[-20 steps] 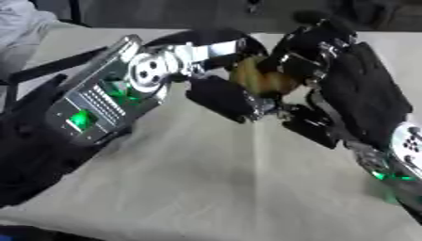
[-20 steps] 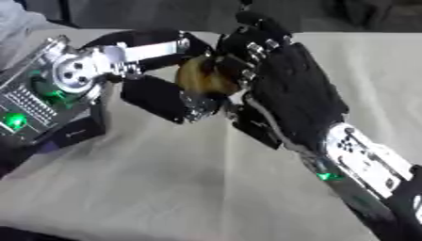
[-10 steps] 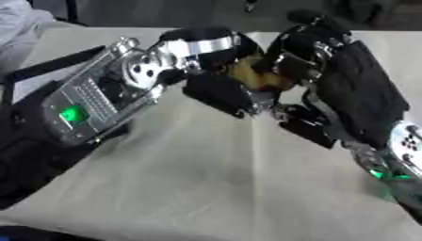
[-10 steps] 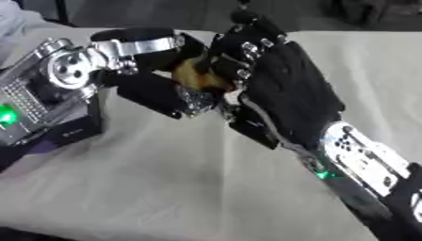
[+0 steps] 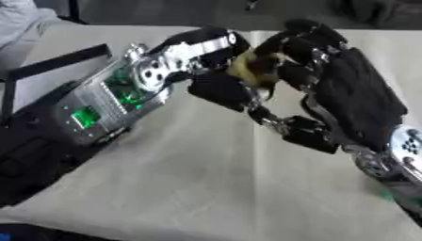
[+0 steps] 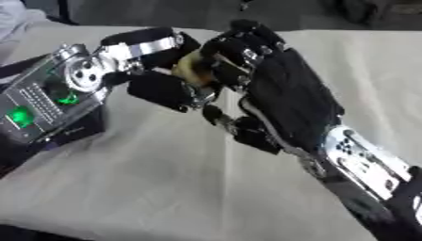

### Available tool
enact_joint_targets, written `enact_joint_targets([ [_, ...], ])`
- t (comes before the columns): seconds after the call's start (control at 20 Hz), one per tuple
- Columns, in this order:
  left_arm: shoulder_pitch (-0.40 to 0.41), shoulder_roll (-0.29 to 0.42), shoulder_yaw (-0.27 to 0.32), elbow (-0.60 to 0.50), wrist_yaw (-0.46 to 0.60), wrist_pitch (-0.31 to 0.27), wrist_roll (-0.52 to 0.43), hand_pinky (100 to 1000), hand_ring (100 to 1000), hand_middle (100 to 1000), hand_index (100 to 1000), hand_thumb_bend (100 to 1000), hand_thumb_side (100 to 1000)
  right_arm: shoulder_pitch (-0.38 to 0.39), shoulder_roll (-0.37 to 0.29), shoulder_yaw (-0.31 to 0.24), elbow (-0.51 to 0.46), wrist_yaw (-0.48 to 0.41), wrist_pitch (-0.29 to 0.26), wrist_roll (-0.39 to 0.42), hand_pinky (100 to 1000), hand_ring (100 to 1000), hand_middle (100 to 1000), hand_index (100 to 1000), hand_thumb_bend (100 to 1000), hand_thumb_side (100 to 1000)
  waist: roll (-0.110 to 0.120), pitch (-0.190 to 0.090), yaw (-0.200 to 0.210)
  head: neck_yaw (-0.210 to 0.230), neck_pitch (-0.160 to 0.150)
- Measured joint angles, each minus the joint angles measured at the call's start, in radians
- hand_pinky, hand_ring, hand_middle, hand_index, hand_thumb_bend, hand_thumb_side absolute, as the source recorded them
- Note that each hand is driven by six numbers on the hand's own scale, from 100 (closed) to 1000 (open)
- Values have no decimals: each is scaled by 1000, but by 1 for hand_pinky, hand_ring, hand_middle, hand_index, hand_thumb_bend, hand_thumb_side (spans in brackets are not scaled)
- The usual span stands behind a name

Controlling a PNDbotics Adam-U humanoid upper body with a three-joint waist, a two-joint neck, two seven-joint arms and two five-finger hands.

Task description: Pick up the objects with one hand, pass them to the other hand, and then place them into the box on the other side of the table.

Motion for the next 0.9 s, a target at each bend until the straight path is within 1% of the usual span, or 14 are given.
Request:
enact_joint_targets([
  [0.05, 6, 5, 4, 6, -10, -4, -1, 674, 452, 235, 331, 100, 401, 0, -1, 2, 0, 1, -2, 4, 848, 757, 748, 765, 521, 100, 0, 0, 0, 1, 0],
  [0.1, 14, 11, 7, 12, -17, -8, -1, 674, 452, 233, 329, 100, 368, 1, -3, 4, 0, 3, -3, 8, 850, 758, 751, 767, 504, 100, 0, 0, -1, 1, 0],
  [0.35, 68, 56, 39, 28, -20, -36, 20, 672, 449, 227, 321, 100, 375, 14, -23, 5, 0, 11, -5, 19, 859, 777, 787, 800, 482, 107, 0, 0, -4, 7, 0],
  [0.45, 96, 79, 57, 32, -17, -46, 39, 673, 449, 226, 319, 100, 380, 18, -29, 4, 0, 12, -3, 17, 864, 784, 792, 801, 491, 105, 0, 0, -5, 9, 0],
  [0.7, 167, 134, 122, 42, 10, -68, 105, 677, 453, 229, 325, 100, 395, 29, -51, -12, 0, 16, 1, 3, 867, 784, 784, 794, 518, 100, -3, 0, -6, 23, -1],
  [0.9, 228, 186, 192, 58, 42, -89, 178, 685, 463, 240, 340, 100, 409, 46, -75, -37, 0, 1, 14, -14, 857, 773, 783, 789, 482, 100, -5, 1, -7, 44, -1],
])
